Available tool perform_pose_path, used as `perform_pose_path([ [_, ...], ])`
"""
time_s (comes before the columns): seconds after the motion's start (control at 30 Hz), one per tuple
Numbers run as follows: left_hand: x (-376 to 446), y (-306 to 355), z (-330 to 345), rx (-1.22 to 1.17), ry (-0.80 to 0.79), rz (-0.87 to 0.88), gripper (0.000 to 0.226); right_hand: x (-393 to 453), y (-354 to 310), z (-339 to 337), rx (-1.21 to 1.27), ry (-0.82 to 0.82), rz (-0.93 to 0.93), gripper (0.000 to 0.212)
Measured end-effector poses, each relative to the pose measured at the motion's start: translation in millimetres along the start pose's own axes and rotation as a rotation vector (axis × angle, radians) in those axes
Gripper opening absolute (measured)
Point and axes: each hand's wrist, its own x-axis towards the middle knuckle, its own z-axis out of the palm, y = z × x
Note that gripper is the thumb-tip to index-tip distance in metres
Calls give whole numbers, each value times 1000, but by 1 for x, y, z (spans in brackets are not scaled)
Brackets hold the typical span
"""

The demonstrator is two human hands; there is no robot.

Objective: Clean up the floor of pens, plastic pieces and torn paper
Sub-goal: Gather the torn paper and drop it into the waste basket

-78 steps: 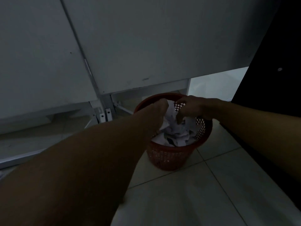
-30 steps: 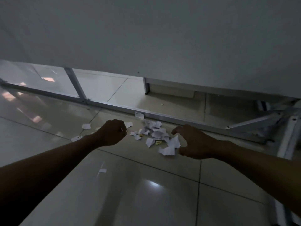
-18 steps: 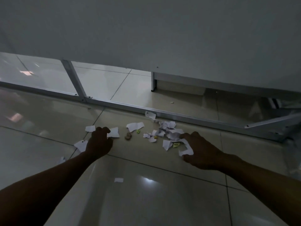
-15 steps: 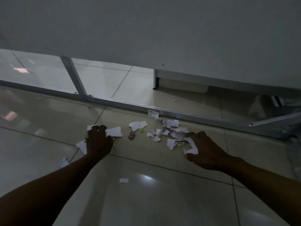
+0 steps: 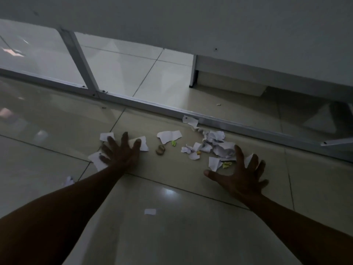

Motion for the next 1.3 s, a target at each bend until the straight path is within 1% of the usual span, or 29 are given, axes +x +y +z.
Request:
perform_pose_path([
  [0.07, 1, 10, 13, 32, -4, 73, 64, 8, -2, 8, 3, 13, -28, 134],
  [0.17, 1, 28, 27, 1, -21, 221, 76, 19, -9, 19, -20, 55, -112, 133],
  [0.27, -4, 52, 38, -25, -64, 356, 80, 31, -16, 22, -16, 46, -219, 131],
  [0.33, -6, 69, 47, -54, -50, 368, 82, 38, -18, 22, -43, 24, -298, 129],
  [0.4, -7, 83, 55, -94, -4, 368, 83, 42, -18, 23, -87, 10, -394, 127],
  [0.47, -6, 93, 61, -95, 38, 395, 84, 45, -15, 28, -106, 40, -519, 120],
  [0.53, -5, 99, 65, -34, 48, 451, 77, 45, -11, 35, -111, 93, -627, 112],
  [0.67, -6, 97, 74, 128, -48, 624, 60, 46, -8, 46, -87, 150, -722, 101],
  [0.77, -10, 86, 75, 117, -85, 734, 61, 48, -8, 49, -40, 190, -738, 95],
  [0.83, -19, 79, 73, 80, -111, 813, 56, 45, -7, 50, -14, 202, -745, 91],
  [0.9, -32, 73, 67, 87, -166, 892, 60, 39, -5, 51, 8, 198, -779, 88],
  [0.97, -44, 68, 58, 175, -236, 931, 69, 33, -4, 47, 2, 214, -834, 88],
  [1.0, -48, 65, 53, 229, -245, 941, 70, 32, -5, 43, -4, 231, -858, 89],
  [1.07, -50, 62, 46, 270, -154, 996, 65, 34, -11, 30, 17, 267, -883, 89],
  [1.13, -46, 60, 38, 226, -7, 992, 57, 38, -24, 18, 66, 290, -870, 89],
  [1.23, -27, 65, 31, 92, 195, 882, 48, 50, -48, 12, 117, 327, -853, 81],
  [1.27, -18, 69, 30, 76, 227, 834, 48, 56, -57, 14, 128, 324, -845, 80],
  [1.3, -10, 73, 29, 77, 214, 770, 51, 62, -66, 15, 127, 301, -829, 80],
])
